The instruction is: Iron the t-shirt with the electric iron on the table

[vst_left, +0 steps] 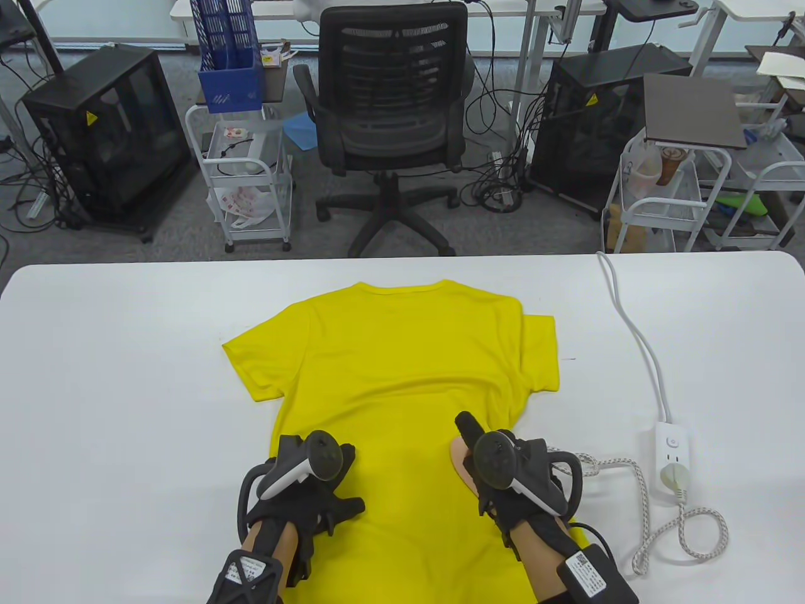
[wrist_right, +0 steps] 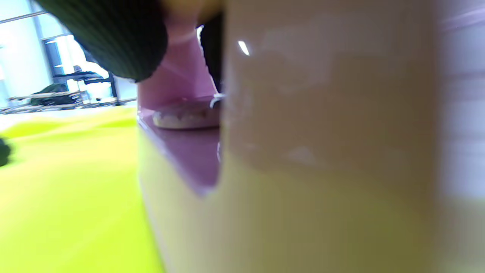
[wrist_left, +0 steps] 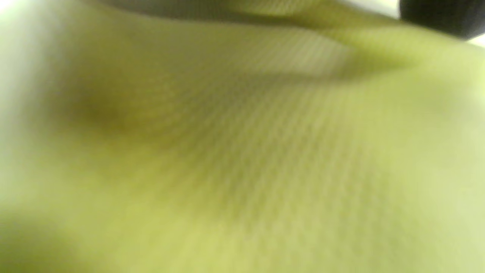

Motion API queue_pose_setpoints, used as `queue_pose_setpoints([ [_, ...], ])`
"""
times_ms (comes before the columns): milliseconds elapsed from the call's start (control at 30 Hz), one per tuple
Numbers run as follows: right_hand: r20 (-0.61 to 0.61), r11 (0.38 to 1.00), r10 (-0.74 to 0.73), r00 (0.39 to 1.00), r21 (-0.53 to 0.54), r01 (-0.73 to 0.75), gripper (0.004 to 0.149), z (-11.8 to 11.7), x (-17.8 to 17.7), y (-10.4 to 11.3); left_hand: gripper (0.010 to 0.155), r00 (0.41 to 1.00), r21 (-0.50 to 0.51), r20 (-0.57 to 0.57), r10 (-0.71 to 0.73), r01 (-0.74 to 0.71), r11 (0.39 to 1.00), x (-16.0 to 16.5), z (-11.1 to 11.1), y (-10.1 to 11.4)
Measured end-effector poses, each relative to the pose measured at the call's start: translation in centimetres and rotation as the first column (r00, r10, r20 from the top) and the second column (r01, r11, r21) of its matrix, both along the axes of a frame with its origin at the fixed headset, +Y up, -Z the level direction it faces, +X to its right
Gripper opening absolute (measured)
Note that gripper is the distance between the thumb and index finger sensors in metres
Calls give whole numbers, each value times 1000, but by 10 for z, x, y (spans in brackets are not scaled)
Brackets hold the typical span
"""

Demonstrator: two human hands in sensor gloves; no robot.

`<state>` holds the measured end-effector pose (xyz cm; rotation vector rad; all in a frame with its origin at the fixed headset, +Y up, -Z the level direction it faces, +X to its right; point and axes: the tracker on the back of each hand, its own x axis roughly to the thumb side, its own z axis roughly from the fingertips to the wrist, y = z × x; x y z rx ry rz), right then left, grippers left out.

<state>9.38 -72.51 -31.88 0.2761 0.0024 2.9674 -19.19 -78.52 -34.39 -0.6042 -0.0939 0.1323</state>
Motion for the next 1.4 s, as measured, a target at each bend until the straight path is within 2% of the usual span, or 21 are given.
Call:
queue_pose_setpoints([
  [100, -175, 998, -52, 983, -54, 43, 63, 12, -36, -1, 89, 1000, 0, -1, 1, -1, 1000, 0, 0, 0],
  [167, -247, 998, -36, 968, -58, 22, 62, 23, -56, 0, 89, 1000, 0, -1, 3, -3, 1000, 0, 0, 0],
  [300, -262, 1000, 19, 965, -3, -20, 63, 24, -58, 1, 89, 1000, 0, -2, 4, -4, 1000, 0, 0, 0],
  [400, -134, 997, 70, 989, 51, -63, 63, 10, -30, 0, 89, 1000, 1, -3, 3, -3, 1000, 0, 0, 0],
  [533, 94, 999, 37, 995, 31, -40, 64, -9, 21, -1, 89, 1000, 1, -3, 3, -3, 1000, 0, 1, 0],
  [667, 122, 1000, -2, 993, 6, 1, 64, -13, 40, 0, 89, 1000, 0, -3, 5, -5, 1000, 0, 1, 0],
  [800, 0, 999, -25, 1000, -41, 25, 64, -6, 13, 1, 90, 1000, 1, -2, 6, -6, 1000, 0, 1, 0],
  [933, -224, 996, -58, 973, -73, 42, 64, 13, -37, 0, 89, 1000, 1, -5, 8, -8, 1000, 0, 1, 0],
  [1000, -273, 998, -43, 961, -63, 27, 63, 20, -49, 0, 89, 1000, 1, -5, 9, -9, 1000, 0, 1, 0],
  [1100, -267, 1000, 25, 963, 1, -26, 64, 21, -50, 1, 89, 1000, 4, -7, 12, -12, 1000, 0, 1, 0],
  [1200, -156, 998, 57, 986, 34, -52, 64, 8, -26, 0, 90, 1000, 5, -5, 13, -13, 1000, 0, 0, 0],
  [1267, -19, 999, 43, 999, 27, -42, 64, -3, 1, -1, 90, 1000, 5, -4, 13, -13, 1000, -1, 0, 0],
  [1400, 150, 1000, 4, 989, 10, -6, 64, -13, 42, -1, 90, 1000, 5, -2, 12, -12, 1000, -1, 0, 1],
])
